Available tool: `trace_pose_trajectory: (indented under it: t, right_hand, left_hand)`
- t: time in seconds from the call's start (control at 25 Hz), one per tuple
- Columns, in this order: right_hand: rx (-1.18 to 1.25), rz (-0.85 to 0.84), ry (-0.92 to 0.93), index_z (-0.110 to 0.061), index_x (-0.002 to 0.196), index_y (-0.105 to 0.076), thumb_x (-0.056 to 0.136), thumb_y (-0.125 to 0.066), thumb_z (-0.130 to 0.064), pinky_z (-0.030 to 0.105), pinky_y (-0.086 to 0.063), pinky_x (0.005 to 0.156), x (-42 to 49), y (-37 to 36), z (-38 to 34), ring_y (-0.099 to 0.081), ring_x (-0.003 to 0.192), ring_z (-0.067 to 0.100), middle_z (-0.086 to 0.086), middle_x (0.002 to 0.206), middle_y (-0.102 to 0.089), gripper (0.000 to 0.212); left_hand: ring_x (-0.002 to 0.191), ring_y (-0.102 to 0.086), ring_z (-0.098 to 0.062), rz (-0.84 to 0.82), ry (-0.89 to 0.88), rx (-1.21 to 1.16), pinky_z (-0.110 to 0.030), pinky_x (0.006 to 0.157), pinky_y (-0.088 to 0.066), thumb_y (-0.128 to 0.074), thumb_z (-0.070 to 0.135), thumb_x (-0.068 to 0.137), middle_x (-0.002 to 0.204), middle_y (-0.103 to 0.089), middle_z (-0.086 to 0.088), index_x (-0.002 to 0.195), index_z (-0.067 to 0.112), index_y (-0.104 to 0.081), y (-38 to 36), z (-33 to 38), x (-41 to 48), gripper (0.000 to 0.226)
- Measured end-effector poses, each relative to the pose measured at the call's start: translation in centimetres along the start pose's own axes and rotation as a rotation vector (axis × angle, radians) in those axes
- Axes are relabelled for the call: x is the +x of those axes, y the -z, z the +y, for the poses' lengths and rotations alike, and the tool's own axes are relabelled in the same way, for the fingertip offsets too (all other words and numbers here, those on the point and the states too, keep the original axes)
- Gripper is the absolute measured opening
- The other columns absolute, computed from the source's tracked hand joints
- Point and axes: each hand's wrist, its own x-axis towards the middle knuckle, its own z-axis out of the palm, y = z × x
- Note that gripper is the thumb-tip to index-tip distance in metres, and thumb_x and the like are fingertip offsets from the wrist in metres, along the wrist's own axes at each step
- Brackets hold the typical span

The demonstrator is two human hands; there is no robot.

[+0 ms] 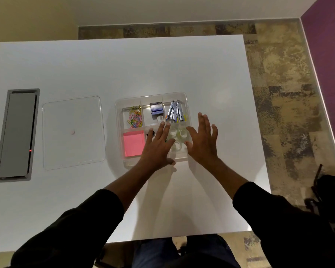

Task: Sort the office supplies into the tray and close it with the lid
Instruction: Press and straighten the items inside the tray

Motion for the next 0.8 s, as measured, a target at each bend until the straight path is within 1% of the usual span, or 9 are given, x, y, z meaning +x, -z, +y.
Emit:
trace_pose_trajectory:
  t: [0.08, 0.16, 0.24, 0.32, 0.44, 0.56, 0.64, 0.72, 0.8]
  right_hand:
    - [-0.046, -0.06, 0.035, -0.026, 0.131, -0.061, 0.083, -0.082, -0.035, 0.064, -0.02, 0.125, 1.0, -0.4, 0.1, -0.011, 0.165, 0.039, 0.022, 0.177, -0.014, 0.053]
    - [-0.071, -0.095, 0.051, -0.026, 0.13, -0.06, 0.081, -0.082, -0.034, 0.066, -0.017, 0.126, 1.6, -0.8, 0.0, -0.007, 0.166, 0.039, 0.021, 0.177, -0.009, 0.054]
    - [-0.066, -0.109, 0.049, -0.026, 0.128, -0.061, 0.081, -0.081, -0.035, 0.067, -0.015, 0.126, 2.0, -1.0, 0.0, -0.006, 0.166, 0.039, 0.021, 0.178, -0.009, 0.052]
    - [-0.042, -0.095, 0.04, -0.024, 0.122, -0.063, 0.082, -0.078, -0.035, 0.066, -0.015, 0.126, 2.2, -1.1, 0.0, -0.008, 0.166, 0.038, 0.02, 0.177, -0.012, 0.044]
    - [-0.046, -0.076, 0.051, -0.023, 0.115, -0.066, 0.084, -0.072, -0.04, 0.066, -0.015, 0.125, 2.4, -1.1, -0.2, -0.011, 0.166, 0.036, 0.019, 0.177, -0.017, 0.036]
    - [-0.047, -0.091, 0.066, -0.023, 0.124, -0.065, 0.084, -0.07, -0.045, 0.066, -0.015, 0.125, 2.3, -1.1, -0.2, -0.011, 0.166, 0.036, 0.02, 0.177, -0.017, 0.046]
    - [-0.057, -0.107, 0.084, -0.024, 0.132, -0.062, 0.085, -0.071, -0.047, 0.067, -0.015, 0.125, 2.2, -1.2, -0.2, -0.012, 0.165, 0.038, 0.021, 0.176, -0.017, 0.053]
    - [-0.067, -0.118, 0.092, -0.024, 0.133, -0.06, 0.086, -0.074, -0.049, 0.067, -0.017, 0.125, 2.0, -1.2, -0.3, -0.014, 0.165, 0.039, 0.021, 0.176, -0.018, 0.055]
    - [-0.074, -0.13, 0.082, -0.024, 0.132, -0.061, 0.088, -0.075, -0.048, 0.066, -0.018, 0.125, 2.0, -1.2, -0.5, -0.016, 0.164, 0.039, 0.021, 0.176, -0.02, 0.052]
  left_hand:
    - [0.166, 0.012, -0.04, 0.032, -0.012, -0.012, -0.069, 0.13, -0.007, -0.082, 0.065, 0.078, 0.18, 0.005, -0.018, 0.146, 0.028, -0.055, -0.7, 0.1, -0.6, 0.082]
    - [0.165, 0.014, -0.04, 0.036, -0.009, 0.001, -0.07, 0.13, -0.002, -0.082, 0.067, 0.077, 0.18, 0.006, -0.018, 0.143, 0.031, -0.057, -1.2, 0.3, -0.9, 0.079]
    - [0.165, 0.016, -0.041, 0.037, 0.009, 0.021, -0.069, 0.129, 0.007, -0.081, 0.069, 0.076, 0.179, 0.009, -0.018, 0.14, 0.033, -0.059, -1.5, 0.4, -1.0, 0.076]
    - [0.164, 0.017, -0.042, 0.046, 0.024, 0.039, -0.069, 0.127, 0.01, -0.081, 0.069, 0.076, 0.179, 0.011, -0.019, 0.134, 0.032, -0.062, -1.6, 0.6, -1.0, 0.072]
    - [0.165, 0.016, -0.042, 0.062, 0.038, 0.049, -0.07, 0.129, 0.006, -0.081, 0.068, 0.076, 0.179, 0.011, -0.02, 0.128, 0.03, -0.065, -1.8, 0.7, -1.0, 0.067]
    - [0.165, 0.013, -0.042, 0.063, 0.044, 0.043, -0.071, 0.129, -0.001, -0.082, 0.067, 0.077, 0.179, 0.01, -0.02, 0.122, 0.027, -0.066, -1.7, 0.9, -1.0, 0.063]
    - [0.166, 0.012, -0.041, 0.052, 0.045, 0.035, -0.071, 0.129, -0.004, -0.081, 0.067, 0.077, 0.179, 0.008, -0.02, 0.121, 0.026, -0.067, -1.6, 1.0, -0.9, 0.061]
    - [0.166, 0.012, -0.041, 0.045, 0.04, 0.024, -0.07, 0.129, -0.003, -0.081, 0.068, 0.077, 0.179, 0.007, -0.02, 0.121, 0.027, -0.067, -1.6, 0.9, -0.8, 0.062]
    - [0.166, 0.01, -0.041, 0.051, 0.033, -0.004, -0.07, 0.13, -0.005, -0.081, 0.068, 0.077, 0.179, 0.004, -0.02, 0.127, 0.028, -0.064, -1.8, 0.7, -0.9, 0.067]
